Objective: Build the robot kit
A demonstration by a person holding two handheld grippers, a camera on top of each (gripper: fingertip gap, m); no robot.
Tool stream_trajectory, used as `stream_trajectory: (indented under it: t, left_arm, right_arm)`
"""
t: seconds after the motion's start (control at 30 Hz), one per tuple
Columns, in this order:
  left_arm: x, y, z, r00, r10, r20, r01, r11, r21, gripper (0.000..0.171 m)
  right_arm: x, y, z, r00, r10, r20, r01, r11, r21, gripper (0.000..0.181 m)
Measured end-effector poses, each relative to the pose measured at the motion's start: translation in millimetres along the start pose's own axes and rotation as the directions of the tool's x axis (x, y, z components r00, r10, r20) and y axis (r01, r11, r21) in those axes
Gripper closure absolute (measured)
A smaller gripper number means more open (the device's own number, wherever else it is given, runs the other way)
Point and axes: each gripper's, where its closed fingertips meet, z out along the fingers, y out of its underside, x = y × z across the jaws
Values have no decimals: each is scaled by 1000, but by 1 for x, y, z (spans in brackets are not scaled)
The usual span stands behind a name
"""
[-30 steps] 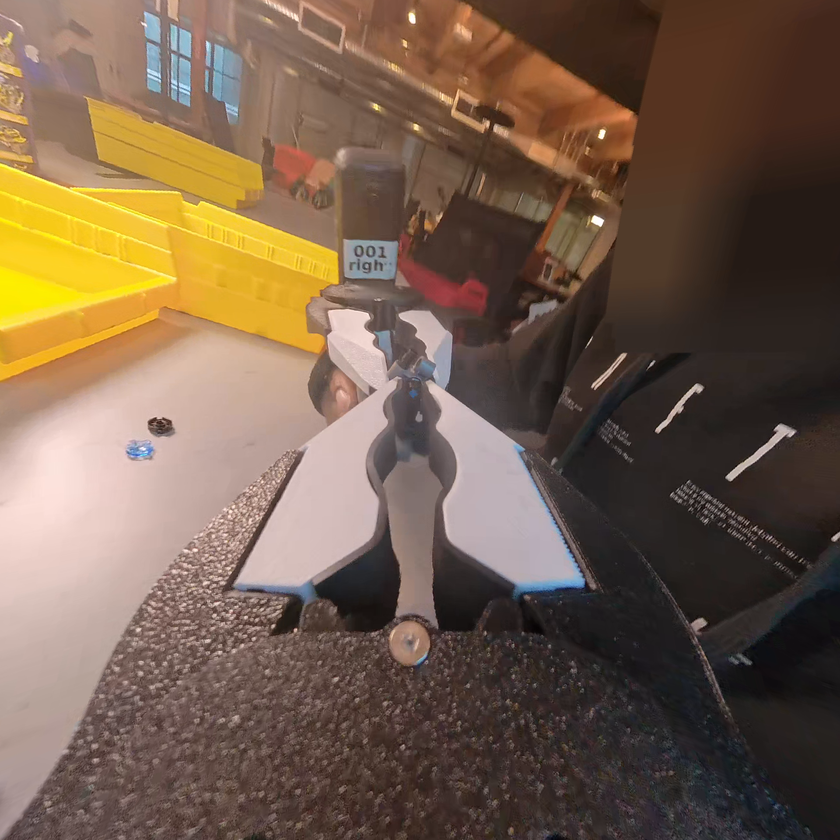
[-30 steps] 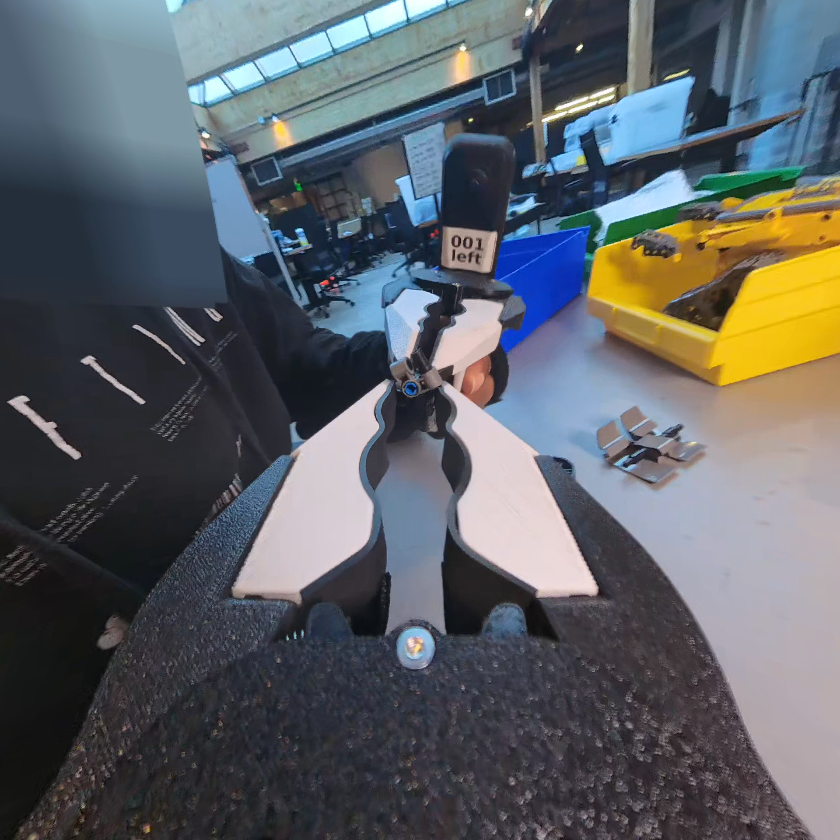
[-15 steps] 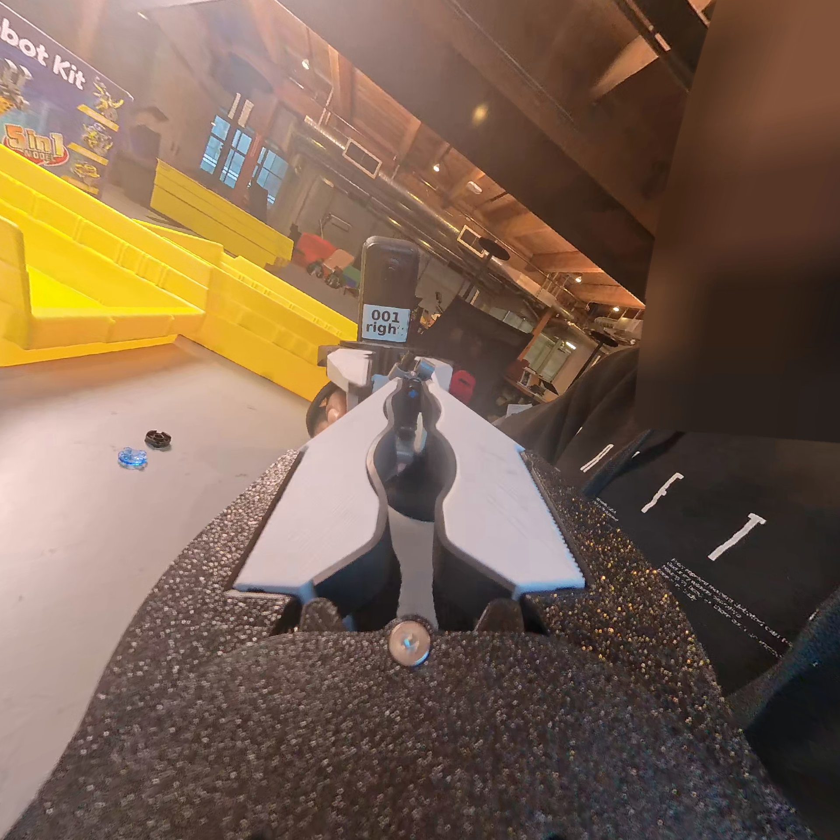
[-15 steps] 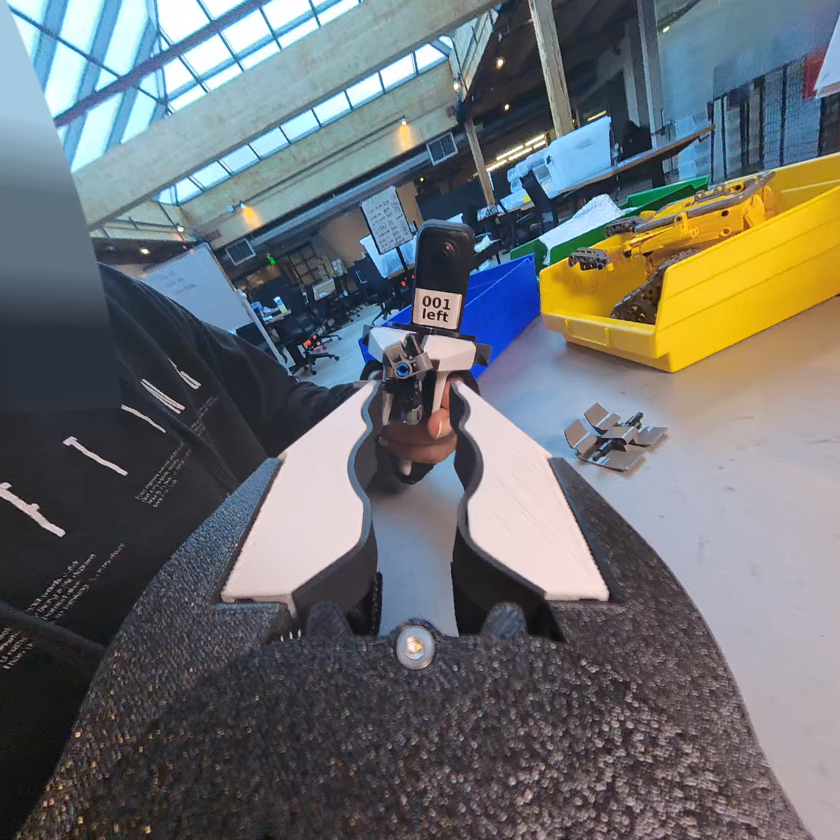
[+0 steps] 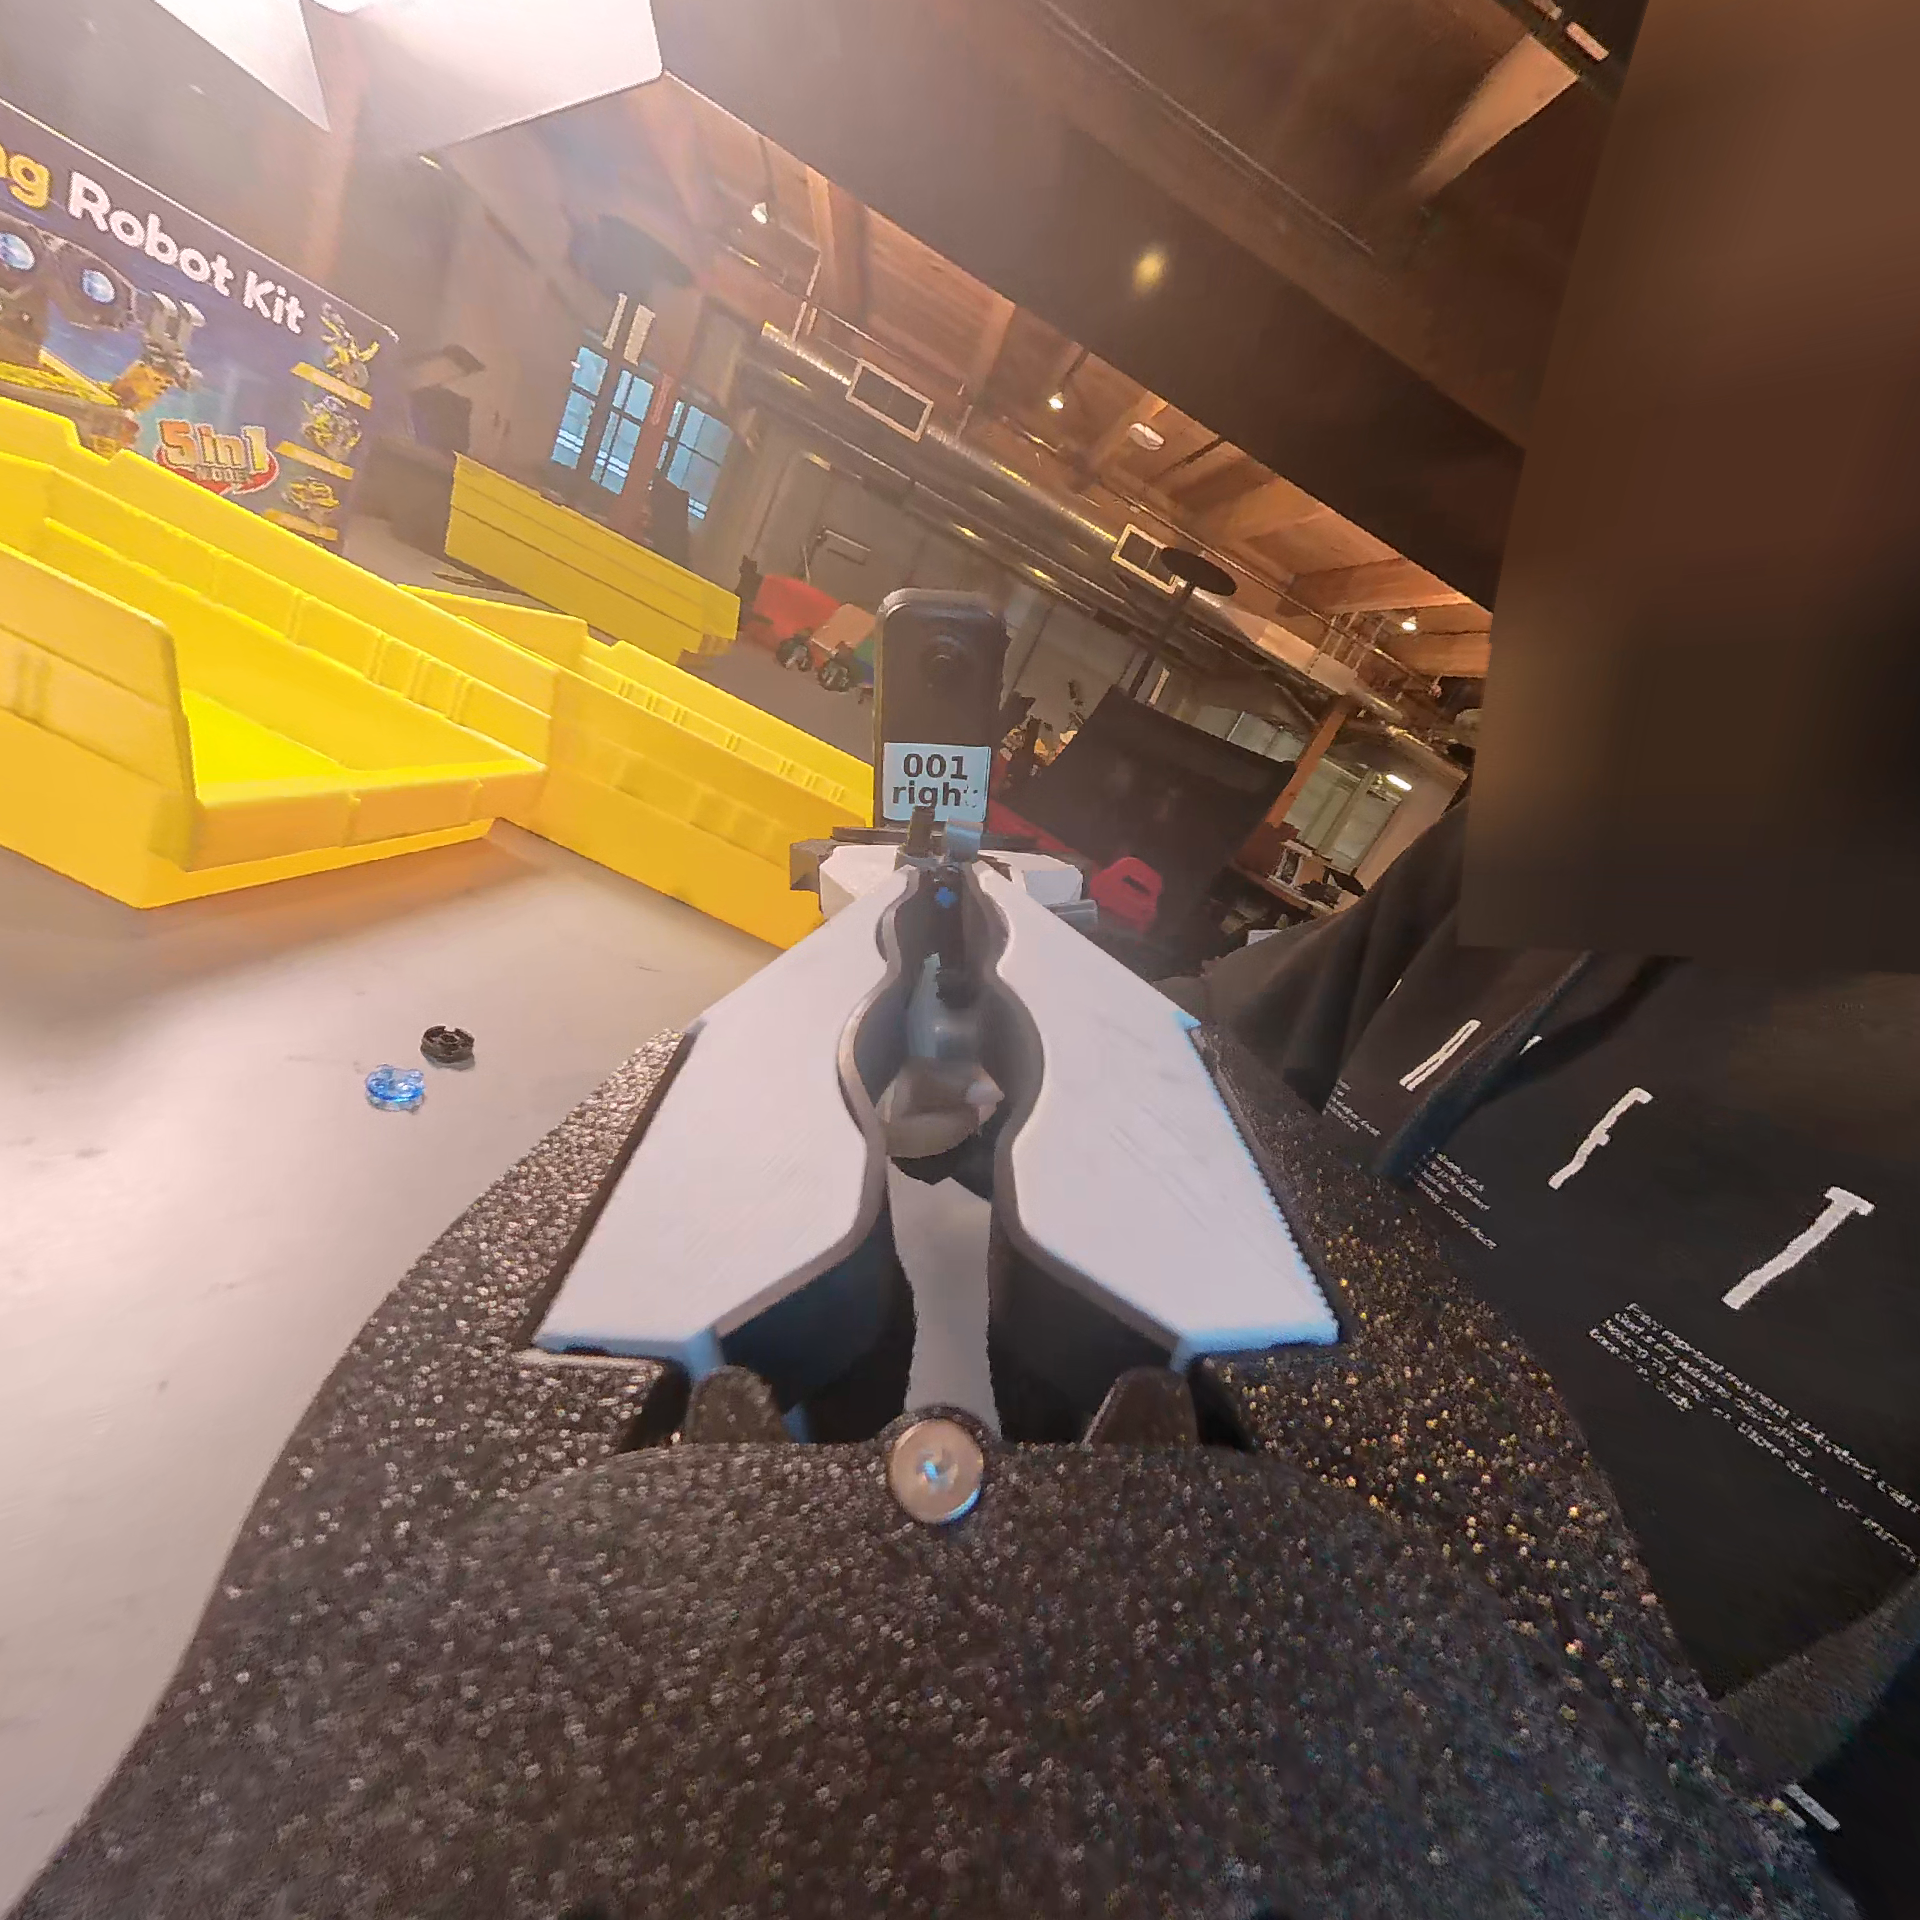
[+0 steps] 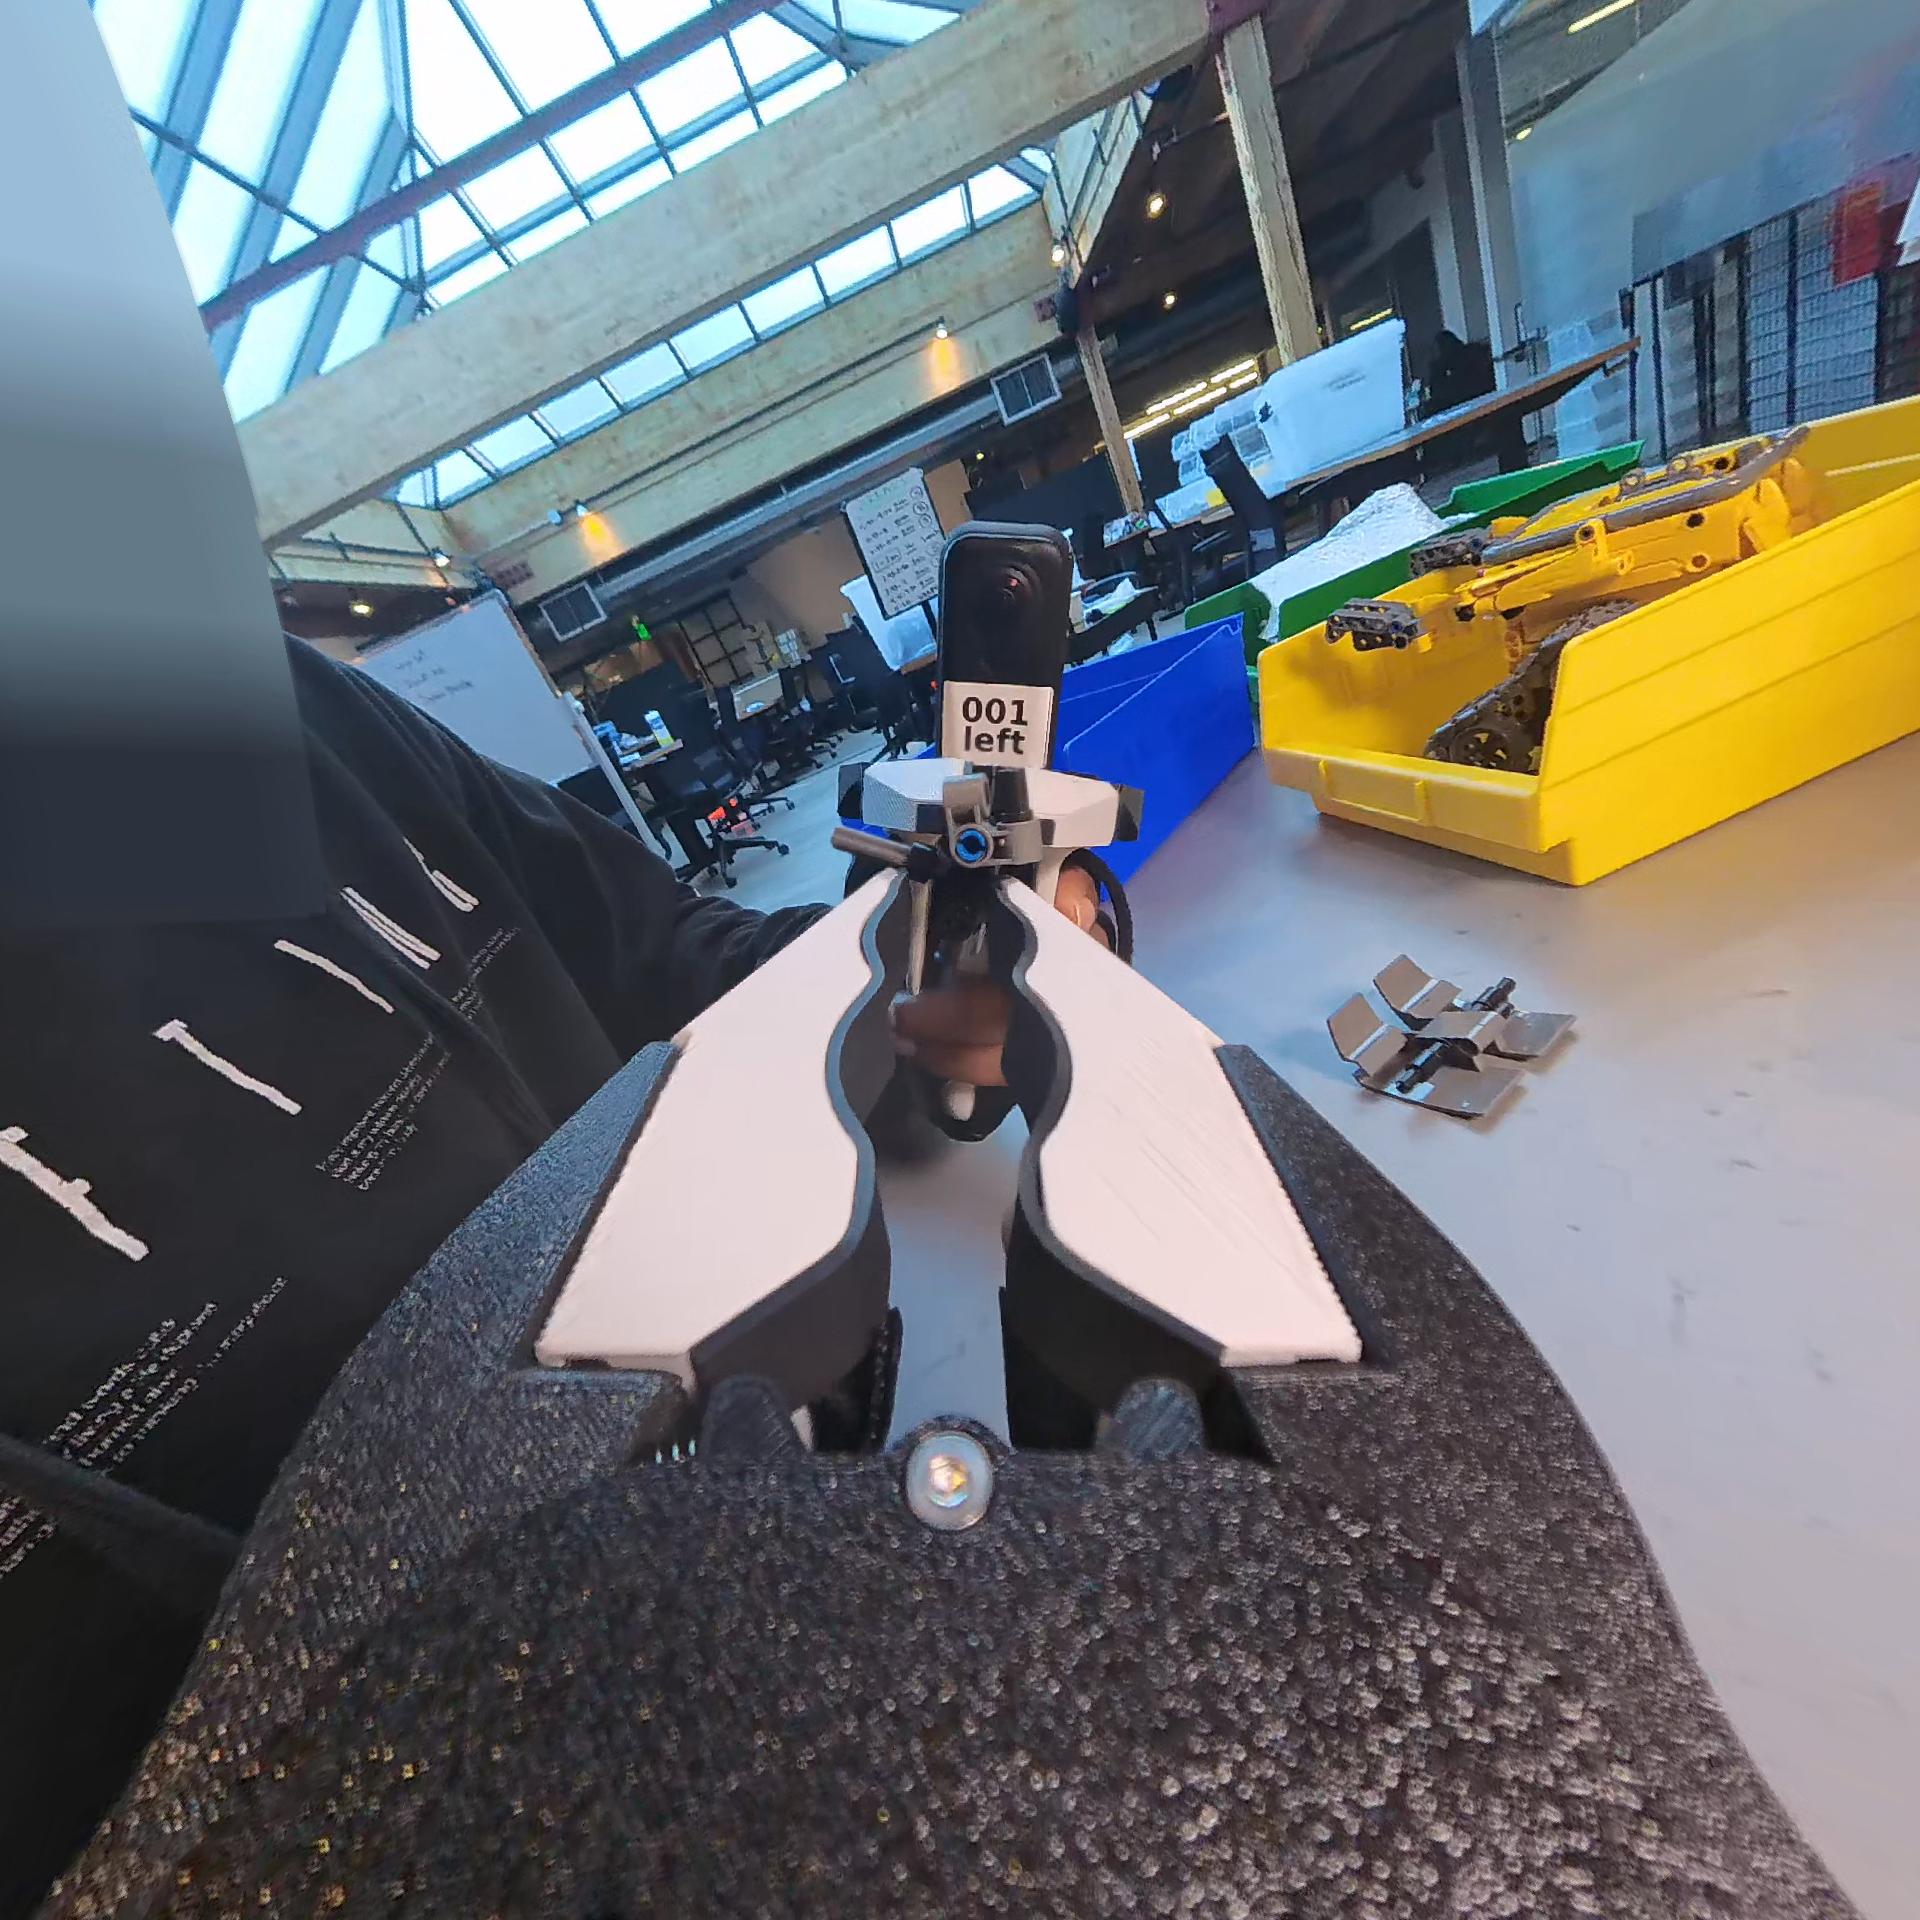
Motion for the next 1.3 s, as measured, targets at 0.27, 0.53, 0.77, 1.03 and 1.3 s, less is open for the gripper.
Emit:
stream_trajectory:
  t: [0.27,0.53,0.77,1.03,1.3]
  left_arm:
    - [-1,2,0,999,-36,-16,36,999,-8,166]
    - [-12,-2,-14,988,-153,-36,152,988,-33,152]
    - [-30,34,-12,978,157,138,-109,947,-303,138]
    - [-34,43,-11,905,399,151,-315,864,-393,157]
    - [-10,12,-9,997,73,16,-71,994,-87,160]
  right_arm:
    - [1,4,-1,999,-48,-20,47,998,-38,172]
    - [22,12,-11,919,-353,-175,309,922,-233,172]
    - [53,43,-19,652,-734,-192,524,619,-585,172]
    - [40,38,-10,529,-838,-138,658,507,-557,170]
    - [22,12,-9,517,-830,-207,724,553,-412,164]
